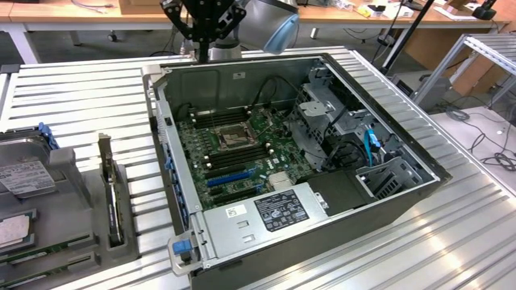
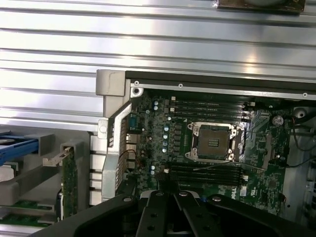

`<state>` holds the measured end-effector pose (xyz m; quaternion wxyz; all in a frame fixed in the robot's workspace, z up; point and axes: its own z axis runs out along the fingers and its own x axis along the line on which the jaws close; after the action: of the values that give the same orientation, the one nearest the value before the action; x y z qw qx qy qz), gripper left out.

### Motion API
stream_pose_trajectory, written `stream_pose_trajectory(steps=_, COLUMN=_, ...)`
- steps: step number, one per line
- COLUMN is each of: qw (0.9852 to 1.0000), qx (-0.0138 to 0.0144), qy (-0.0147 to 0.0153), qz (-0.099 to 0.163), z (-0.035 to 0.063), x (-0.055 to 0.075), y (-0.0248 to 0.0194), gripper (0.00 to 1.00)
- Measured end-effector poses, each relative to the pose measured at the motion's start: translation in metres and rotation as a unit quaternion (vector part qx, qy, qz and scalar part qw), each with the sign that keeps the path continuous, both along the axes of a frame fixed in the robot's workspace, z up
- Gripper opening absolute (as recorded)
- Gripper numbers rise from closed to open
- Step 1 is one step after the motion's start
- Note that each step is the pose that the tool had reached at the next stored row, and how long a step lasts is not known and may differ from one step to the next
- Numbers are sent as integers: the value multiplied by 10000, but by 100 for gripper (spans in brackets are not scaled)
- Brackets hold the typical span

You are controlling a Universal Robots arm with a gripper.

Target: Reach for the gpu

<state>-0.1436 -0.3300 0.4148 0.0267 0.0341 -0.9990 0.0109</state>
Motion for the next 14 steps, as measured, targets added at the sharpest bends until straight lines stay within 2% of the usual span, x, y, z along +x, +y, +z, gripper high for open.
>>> stream_pose_trajectory(steps=1, qw=10000, qx=0, qy=36, qz=0, z=0, x=72, y=-8, gripper=11)
stream_pose_trajectory(steps=2, qw=10000, qx=0, qy=91, qz=0, z=0, x=160, y=-16, gripper=11)
stream_pose_trajectory(steps=3, qw=9999, qx=0, qy=117, qz=4, z=0, x=201, y=-17, gripper=11)
stream_pose_trajectory(steps=4, qw=9999, qx=0, qy=125, qz=9, z=0, x=227, y=-18, gripper=11)
stream_pose_trajectory(steps=7, qw=9999, qx=0, qy=126, qz=66, z=0, x=292, y=-30, gripper=11)
stream_pose_trajectory(steps=8, qw=9999, qx=-1, qy=120, qz=100, z=0, x=298, y=-33, gripper=11)
stream_pose_trajectory(steps=10, qw=9998, qx=-3, qy=82, qz=201, z=0, x=309, y=-42, gripper=11)
stream_pose_trajectory(steps=14, qw=9996, qx=-3, qy=72, qz=270, z=11, x=338, y=-57, gripper=11)
